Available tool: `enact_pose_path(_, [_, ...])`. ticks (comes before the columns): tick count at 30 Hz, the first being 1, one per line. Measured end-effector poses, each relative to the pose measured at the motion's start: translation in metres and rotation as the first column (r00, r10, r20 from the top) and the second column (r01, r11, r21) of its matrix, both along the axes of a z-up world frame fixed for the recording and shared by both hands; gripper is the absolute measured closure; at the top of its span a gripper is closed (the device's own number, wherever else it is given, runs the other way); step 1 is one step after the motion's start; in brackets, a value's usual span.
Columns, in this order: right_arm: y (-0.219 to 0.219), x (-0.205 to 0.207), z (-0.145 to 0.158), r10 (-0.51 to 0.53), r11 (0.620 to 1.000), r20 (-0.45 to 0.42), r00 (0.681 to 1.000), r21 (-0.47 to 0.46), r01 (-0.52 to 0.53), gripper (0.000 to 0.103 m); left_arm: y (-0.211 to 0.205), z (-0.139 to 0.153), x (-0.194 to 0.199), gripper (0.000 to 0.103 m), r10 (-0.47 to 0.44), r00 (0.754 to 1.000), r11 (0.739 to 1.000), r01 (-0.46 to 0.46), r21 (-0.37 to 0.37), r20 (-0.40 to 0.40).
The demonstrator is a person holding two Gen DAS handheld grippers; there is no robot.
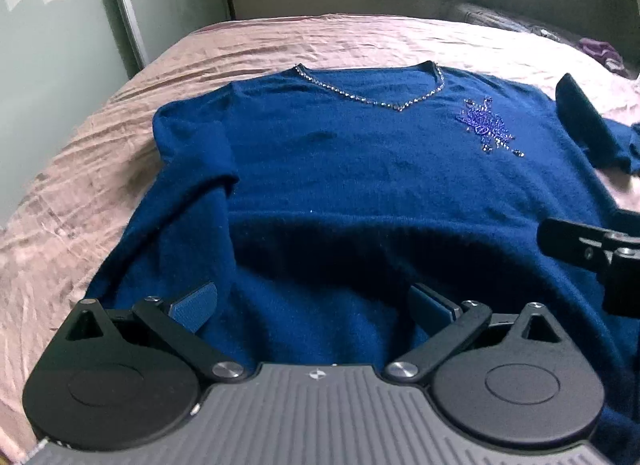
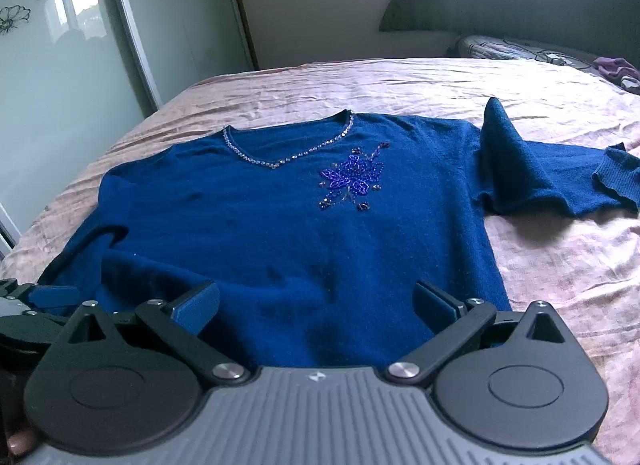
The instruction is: Fold small clothes
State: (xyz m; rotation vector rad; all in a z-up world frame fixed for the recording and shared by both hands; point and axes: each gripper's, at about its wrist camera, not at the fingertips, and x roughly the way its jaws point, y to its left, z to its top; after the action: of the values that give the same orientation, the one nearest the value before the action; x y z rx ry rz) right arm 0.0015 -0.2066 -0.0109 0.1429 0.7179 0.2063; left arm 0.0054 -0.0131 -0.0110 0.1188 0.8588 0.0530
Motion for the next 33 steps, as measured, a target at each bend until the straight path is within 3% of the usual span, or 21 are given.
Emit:
enact_pose_path(15, [-0.0006, -0.0010, -0.0029, 0.003, 1.000, -0.006, 1.000, -0.002, -0.003, 0.000, -0.0058, 0.0032, -0.0030, 0.001, -0.044, 0.997, 0.997, 0.040, 0.067, 0.060])
enact_pose_path(22, [-0.0011, -0.0009, -0.0021, 0.003, 1.000, -0.005, 1.000, -0.001, -0.003, 0.000, -0.0043, 0.0026, -0.0001, 0.000, -0.078, 0.997, 0.997, 0.078, 0.013, 0.015])
enact_pose_path(33, [-0.0031, -0.0006, -0.0024, 0.003, 1.000, -0.004, 1.000, 0.004, -0.003, 0.000, -0.0065, 0.0010, 0.0029, 0.000, -0.073, 0.997, 0.997, 0.074, 0.027, -0.017])
